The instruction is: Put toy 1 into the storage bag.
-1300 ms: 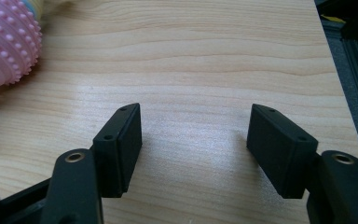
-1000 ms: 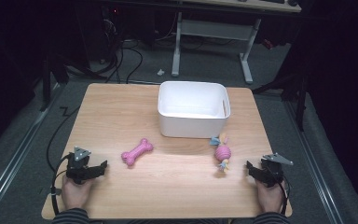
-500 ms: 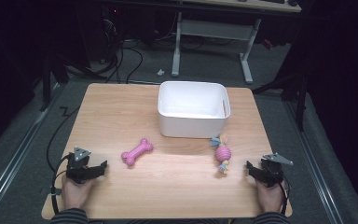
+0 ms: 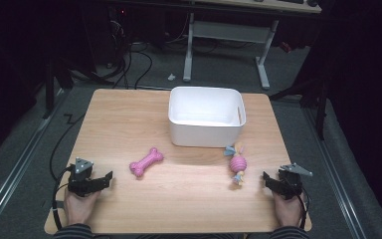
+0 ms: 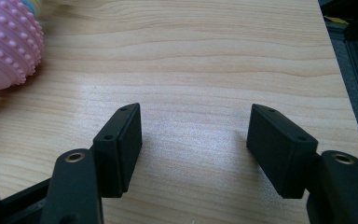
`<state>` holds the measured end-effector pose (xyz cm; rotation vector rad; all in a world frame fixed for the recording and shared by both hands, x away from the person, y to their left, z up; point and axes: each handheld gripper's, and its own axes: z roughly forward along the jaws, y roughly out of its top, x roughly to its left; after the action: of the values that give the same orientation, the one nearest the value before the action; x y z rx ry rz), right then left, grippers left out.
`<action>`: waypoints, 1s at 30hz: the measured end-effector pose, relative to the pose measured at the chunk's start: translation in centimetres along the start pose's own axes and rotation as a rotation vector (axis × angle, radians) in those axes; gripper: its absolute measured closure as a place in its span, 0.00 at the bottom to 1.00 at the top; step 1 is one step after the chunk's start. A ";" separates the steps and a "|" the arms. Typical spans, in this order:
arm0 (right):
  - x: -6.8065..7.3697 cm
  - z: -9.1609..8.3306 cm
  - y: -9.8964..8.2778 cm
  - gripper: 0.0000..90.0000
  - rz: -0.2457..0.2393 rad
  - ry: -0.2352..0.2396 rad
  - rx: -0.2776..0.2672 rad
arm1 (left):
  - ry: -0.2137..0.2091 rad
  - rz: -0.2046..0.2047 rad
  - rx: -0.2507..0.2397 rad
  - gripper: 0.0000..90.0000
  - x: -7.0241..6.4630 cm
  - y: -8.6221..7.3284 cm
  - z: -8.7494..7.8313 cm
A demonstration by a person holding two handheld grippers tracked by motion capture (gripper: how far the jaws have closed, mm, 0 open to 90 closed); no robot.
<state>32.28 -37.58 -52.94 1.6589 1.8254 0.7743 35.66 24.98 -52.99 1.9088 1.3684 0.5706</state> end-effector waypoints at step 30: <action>0.0 0.0 0.0 0.40 -0.005 0.003 0.002 | -0.224 0.219 0.003 0.32 -6.9 6.9 -0.7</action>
<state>32.26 -37.55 -52.93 1.6550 1.8318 0.7738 37.14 17.39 -46.98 2.0701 1.0276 0.4427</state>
